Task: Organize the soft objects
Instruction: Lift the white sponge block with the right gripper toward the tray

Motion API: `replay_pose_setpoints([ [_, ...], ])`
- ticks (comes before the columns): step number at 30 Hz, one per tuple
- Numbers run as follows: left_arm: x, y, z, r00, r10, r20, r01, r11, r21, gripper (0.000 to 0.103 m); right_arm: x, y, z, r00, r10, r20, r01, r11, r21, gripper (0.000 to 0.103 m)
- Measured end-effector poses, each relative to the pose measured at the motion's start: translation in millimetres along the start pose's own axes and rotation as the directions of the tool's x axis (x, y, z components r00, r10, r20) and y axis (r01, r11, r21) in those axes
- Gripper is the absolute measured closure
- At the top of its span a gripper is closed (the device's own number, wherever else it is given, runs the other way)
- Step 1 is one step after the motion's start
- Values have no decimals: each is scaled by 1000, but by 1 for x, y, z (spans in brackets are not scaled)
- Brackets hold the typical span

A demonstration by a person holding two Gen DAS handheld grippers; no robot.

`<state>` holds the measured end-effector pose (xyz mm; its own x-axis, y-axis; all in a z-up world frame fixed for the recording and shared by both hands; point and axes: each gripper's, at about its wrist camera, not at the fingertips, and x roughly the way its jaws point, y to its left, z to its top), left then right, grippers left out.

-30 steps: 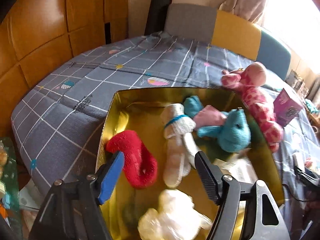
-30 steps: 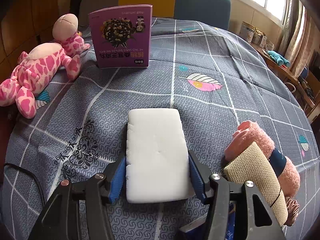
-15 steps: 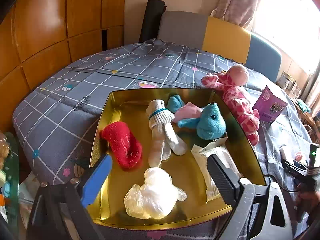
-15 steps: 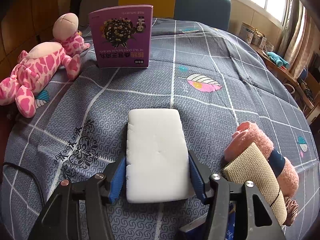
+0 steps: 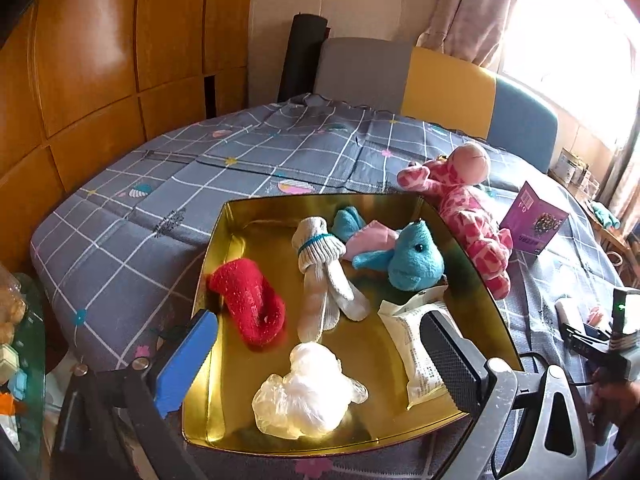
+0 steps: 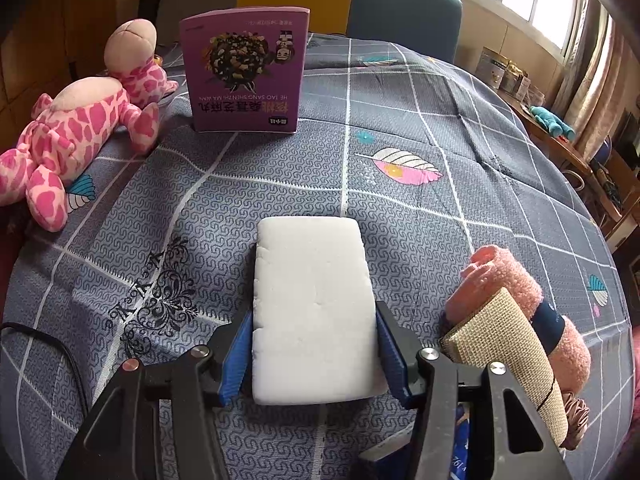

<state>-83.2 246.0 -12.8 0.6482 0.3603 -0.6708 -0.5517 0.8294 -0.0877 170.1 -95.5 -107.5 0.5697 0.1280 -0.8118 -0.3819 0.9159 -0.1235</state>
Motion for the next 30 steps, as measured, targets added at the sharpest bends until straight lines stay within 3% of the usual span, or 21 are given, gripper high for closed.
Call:
replay_pose_setpoints([
  [11,-9,6,-3,1000,-10,18,10,1000,4,1,-5,-3,7,993,-34,-113,51,988,145,47],
  [17,-11,9,-4,1000,-17,22,18,1000,-6,1,-21,7,5,993,26,-116,-5,984,176,47],
  [22,-11,11,-4,1000,-23,17,23,1000,-13,1,-45,30,5,984,142,-106,-124,979,161,47],
  [24,-11,12,-4,1000,-22,19,23,1000,-18,1,-56,48,7,969,223,-108,-209,970,126,47],
  [30,-12,12,-4,1000,-22,20,22,1000,-18,1,-92,120,10,925,365,-102,-369,929,-27,47],
])
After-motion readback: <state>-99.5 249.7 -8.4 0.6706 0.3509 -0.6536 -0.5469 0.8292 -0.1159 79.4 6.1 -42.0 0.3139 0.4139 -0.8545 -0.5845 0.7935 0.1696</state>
